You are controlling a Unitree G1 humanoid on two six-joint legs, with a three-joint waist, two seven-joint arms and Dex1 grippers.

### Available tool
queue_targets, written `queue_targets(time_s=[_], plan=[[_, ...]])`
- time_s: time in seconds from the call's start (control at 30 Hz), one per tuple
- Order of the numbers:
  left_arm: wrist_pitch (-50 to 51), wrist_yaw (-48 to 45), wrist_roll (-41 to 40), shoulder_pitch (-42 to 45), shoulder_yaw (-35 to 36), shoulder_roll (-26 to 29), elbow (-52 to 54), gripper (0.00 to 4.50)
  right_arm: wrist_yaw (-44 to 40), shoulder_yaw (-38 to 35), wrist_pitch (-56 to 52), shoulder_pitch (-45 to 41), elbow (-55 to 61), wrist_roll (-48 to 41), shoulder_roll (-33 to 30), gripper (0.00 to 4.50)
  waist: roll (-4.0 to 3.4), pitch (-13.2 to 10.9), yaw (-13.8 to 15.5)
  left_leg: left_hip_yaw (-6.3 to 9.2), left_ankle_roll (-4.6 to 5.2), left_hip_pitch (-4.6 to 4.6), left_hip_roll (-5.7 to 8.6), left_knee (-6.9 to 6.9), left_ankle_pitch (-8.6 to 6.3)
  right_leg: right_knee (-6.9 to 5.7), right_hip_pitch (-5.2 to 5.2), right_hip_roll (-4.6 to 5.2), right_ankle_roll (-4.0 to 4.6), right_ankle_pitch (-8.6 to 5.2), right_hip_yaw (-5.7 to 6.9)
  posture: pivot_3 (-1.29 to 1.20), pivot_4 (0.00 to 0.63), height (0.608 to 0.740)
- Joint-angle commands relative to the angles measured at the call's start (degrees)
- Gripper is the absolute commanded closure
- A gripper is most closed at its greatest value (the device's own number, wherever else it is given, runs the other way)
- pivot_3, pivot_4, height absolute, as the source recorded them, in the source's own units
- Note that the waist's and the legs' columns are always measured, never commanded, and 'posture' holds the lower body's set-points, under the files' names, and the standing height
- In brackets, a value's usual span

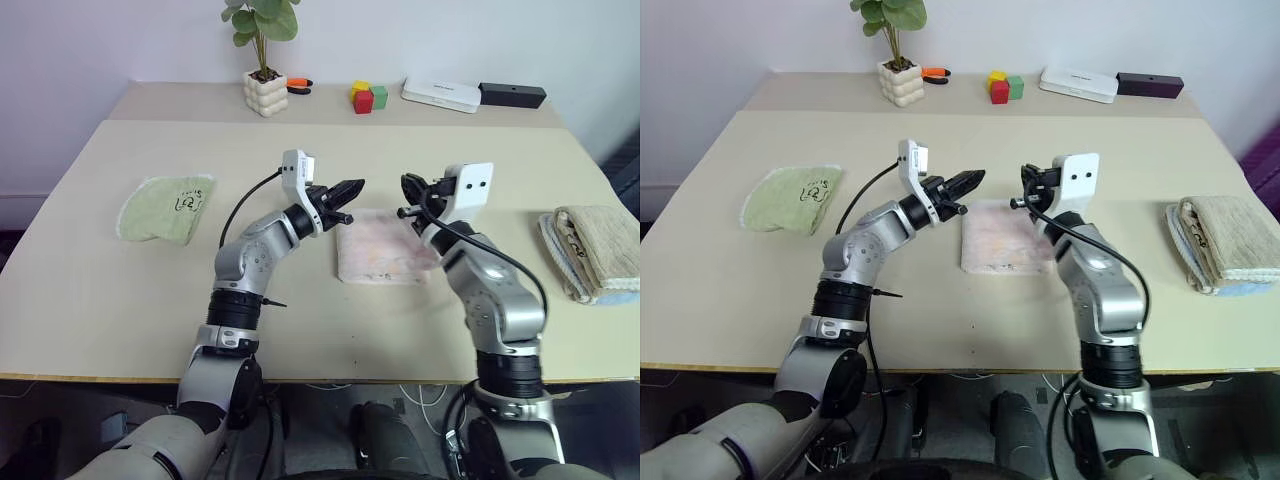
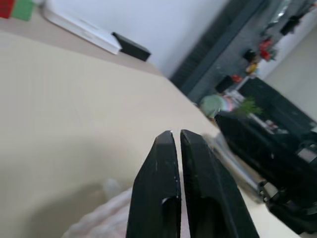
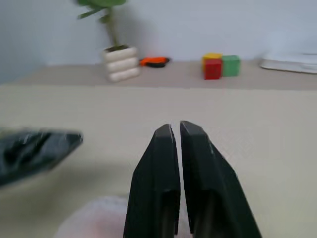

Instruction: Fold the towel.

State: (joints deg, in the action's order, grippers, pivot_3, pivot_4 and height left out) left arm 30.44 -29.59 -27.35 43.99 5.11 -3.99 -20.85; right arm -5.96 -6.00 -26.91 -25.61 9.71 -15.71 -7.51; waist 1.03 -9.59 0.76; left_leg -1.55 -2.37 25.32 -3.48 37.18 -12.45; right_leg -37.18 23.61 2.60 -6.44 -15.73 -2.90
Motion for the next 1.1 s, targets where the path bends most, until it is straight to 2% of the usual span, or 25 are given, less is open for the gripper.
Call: queue_targets(time_s=[0.03,0.23,0.43,0.8,1.1], plan=[[-4.88,2.16,3.11,1.47,-1.7,-2.0,-3.0,4.49,2.71,1.33,5.04,-0.95,-3.14,3.92,1.52,4.44,0.0,0.0,-0.13,0.0,0.0,-0.02,0.0,-0.01,0.0,0.0,-0.01,-0.01,0.0,0.0,0.0,0.0,0.15,0.74],[-8.49,2.61,6.57,1.35,-3.91,-3.35,-7.42,4.49,4.66,2.6,7.4,2.46,-9.17,7.52,3.07,4.44,-0.01,0.0,-0.52,0.0,0.01,-0.02,-0.01,-0.08,0.0,-0.01,0.02,-0.04,0.0,0.0,0.0,0.0,0.15,0.74],[-12.05,3.25,10.0,0.59,-4.41,-1.84,-12.9,4.49,6.28,0.55,6.98,4.58,-14.97,8.6,2.45,4.44,-0.01,0.01,-0.74,0.01,0.01,-0.04,-0.02,-0.09,0.0,-0.03,0.02,-0.04,0.0,0.0,0.0,0.0,0.15,0.74],[-14.34,3.72,13.55,-0.57,-5.29,-0.48,-14.69,4.49,7.34,-0.02,8.98,4.64,-14.37,9.65,2.32,4.44,-0.01,0.01,-0.53,0.01,0.01,-0.05,-0.02,-0.08,0.0,-0.02,-0.02,-0.04,0.0,0.0,0.0,0.0,0.15,0.74],[-15.03,4.16,14.52,-0.87,-5.13,0.1,-14.21,4.49,9.97,-6.46,6.03,3.84,-15.22,4.7,3.71,4.44,-0.01,0.01,-0.63,0.01,0.01,-0.06,-0.02,-0.08,-0.01,-0.02,-0.02,-0.04,0.0,0.0,0.0,0.0,0.15,0.74]])
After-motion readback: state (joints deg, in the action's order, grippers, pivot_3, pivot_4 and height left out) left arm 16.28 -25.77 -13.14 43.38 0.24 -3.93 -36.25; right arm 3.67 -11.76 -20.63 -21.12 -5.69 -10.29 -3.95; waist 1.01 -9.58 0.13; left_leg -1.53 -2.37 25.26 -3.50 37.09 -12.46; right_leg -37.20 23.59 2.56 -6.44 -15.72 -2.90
